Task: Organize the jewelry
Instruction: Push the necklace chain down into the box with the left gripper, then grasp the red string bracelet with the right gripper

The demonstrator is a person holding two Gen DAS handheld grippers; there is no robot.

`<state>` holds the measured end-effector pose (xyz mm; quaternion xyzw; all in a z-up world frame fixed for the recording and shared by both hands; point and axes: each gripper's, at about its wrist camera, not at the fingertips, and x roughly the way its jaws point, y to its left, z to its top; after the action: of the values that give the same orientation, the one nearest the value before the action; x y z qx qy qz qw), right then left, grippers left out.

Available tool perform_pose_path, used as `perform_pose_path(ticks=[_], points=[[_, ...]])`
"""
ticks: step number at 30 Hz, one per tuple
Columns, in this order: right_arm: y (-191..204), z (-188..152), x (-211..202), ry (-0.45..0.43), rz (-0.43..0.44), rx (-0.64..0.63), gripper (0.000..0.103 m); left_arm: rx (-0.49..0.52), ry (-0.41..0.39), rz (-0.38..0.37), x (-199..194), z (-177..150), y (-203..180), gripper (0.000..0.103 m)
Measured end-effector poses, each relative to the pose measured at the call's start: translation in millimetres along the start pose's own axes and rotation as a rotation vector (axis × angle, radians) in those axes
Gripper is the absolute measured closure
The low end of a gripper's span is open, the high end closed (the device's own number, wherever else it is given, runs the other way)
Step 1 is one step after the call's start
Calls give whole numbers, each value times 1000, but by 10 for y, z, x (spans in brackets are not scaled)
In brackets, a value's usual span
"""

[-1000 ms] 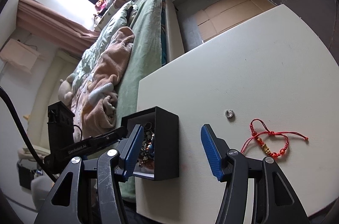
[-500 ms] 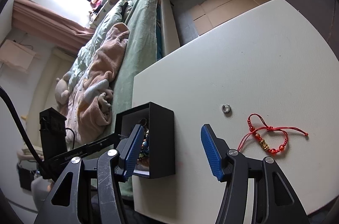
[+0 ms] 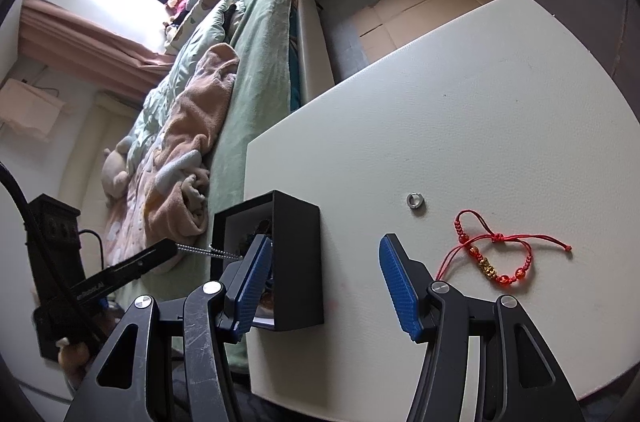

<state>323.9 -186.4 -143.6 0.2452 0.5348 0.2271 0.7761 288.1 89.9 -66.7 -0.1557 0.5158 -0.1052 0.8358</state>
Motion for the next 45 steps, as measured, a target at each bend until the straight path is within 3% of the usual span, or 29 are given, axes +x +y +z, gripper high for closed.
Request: perform_pose_path(ticks=[8, 15, 19, 23, 25, 27, 32, 38, 41, 43, 45], points=[[-121, 41, -169, -36, 4, 27, 46, 73, -55, -41, -273, 83, -403, 90], [-334, 49, -353, -59, -6, 65, 46, 73, -45, 37, -110, 95, -378, 90], [-486, 64, -457, -76, -37, 86, 46, 37, 7, 57, 95, 75, -274, 90], [-643, 69, -494, -71, -116, 104, 46, 16, 70, 38, 334, 65, -273, 80], [-704, 60, -481, -55, -166, 102, 46, 26, 73, 24, 412, 57, -334, 62], [-731, 48, -422, -25, -200, 84, 46, 35, 70, 9, 463, 60, -401, 55], [-717, 0, -184, 63, -286, 25, 46, 53, 76, -10, 584, 90, -543, 55], [-660, -30, -4, 99, -380, -45, 47, 62, 78, -12, 642, 100, -581, 55], [-593, -49, 72, 100, -450, -105, 63, 55, 81, -3, 663, 107, -566, 55], [-555, -58, 93, 92, -497, -138, 93, 53, 81, 1, 672, 112, -575, 55], [-568, -52, 81, 87, -520, -149, 97, 56, 83, 3, 682, 106, -603, 55]])
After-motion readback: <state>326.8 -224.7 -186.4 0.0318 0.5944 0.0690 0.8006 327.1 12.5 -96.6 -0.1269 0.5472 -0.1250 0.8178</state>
